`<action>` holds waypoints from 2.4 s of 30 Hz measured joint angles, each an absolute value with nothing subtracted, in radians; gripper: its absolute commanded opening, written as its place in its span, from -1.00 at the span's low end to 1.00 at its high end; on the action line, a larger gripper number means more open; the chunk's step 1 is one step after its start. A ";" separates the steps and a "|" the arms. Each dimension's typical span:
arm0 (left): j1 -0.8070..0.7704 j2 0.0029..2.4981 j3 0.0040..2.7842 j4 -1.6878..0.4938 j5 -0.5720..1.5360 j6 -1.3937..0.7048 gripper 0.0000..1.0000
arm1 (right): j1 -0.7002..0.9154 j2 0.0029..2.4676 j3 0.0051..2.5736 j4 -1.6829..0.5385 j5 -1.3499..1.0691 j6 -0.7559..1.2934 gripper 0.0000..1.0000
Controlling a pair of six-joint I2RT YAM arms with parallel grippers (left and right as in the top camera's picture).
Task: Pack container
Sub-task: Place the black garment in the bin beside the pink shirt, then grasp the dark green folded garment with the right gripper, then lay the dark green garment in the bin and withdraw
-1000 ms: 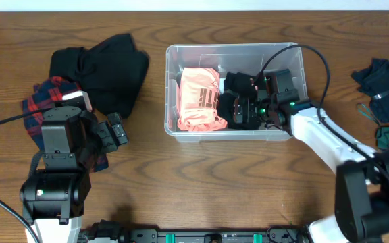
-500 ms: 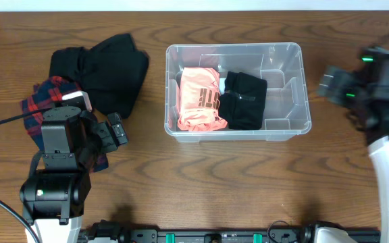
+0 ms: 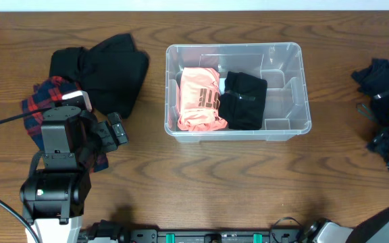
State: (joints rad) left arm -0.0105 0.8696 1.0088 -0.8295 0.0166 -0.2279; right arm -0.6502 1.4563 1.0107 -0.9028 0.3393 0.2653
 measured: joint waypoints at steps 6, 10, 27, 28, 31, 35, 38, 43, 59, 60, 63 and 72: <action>-0.010 0.874 1.009 -0.830 0.017 -0.228 0.96 | -0.650 1.556 1.003 -0.832 0.427 0.239 0.99; -0.010 0.875 1.009 -0.830 0.017 -0.228 0.96 | -0.650 1.610 1.002 -0.750 0.467 0.173 0.99; -0.010 0.875 1.009 -0.830 0.017 -0.229 0.96 | -0.649 1.826 1.016 -0.519 0.520 -0.061 -0.05; -0.010 0.875 1.009 -0.830 0.017 -0.229 0.96 | -0.649 1.835 1.016 -0.518 0.517 -0.065 -0.31; -0.010 0.875 1.009 -0.830 0.017 -0.229 0.96 | -0.649 1.851 1.016 -0.534 0.524 -0.070 -0.92; -0.010 0.875 1.009 -0.830 0.017 -0.229 0.96 | -0.648 1.850 1.053 -0.588 0.519 -0.076 -0.98; -0.010 0.875 1.009 -0.830 0.017 -0.229 0.96 | -0.640 1.834 1.088 -0.636 0.482 -0.071 -0.97; -0.010 0.875 1.009 -0.830 0.017 -0.229 0.96 | -0.560 1.729 1.178 -0.717 0.397 -0.064 -0.98; -0.010 0.875 1.009 -0.828 0.017 -0.229 0.96 | 0.049 1.368 1.416 -0.871 -0.067 0.164 -0.97; -0.010 0.875 1.009 -0.828 0.017 -0.229 0.96 | 0.076 1.371 1.415 -0.869 -0.091 0.210 -0.97; -0.010 0.875 1.009 -0.828 0.017 -0.229 0.96 | 0.146 1.375 1.390 -0.820 -0.139 0.365 -0.98; -0.010 0.875 1.010 -0.827 0.017 -0.229 0.96 | 0.208 1.378 1.086 -0.408 -0.319 0.757 -0.98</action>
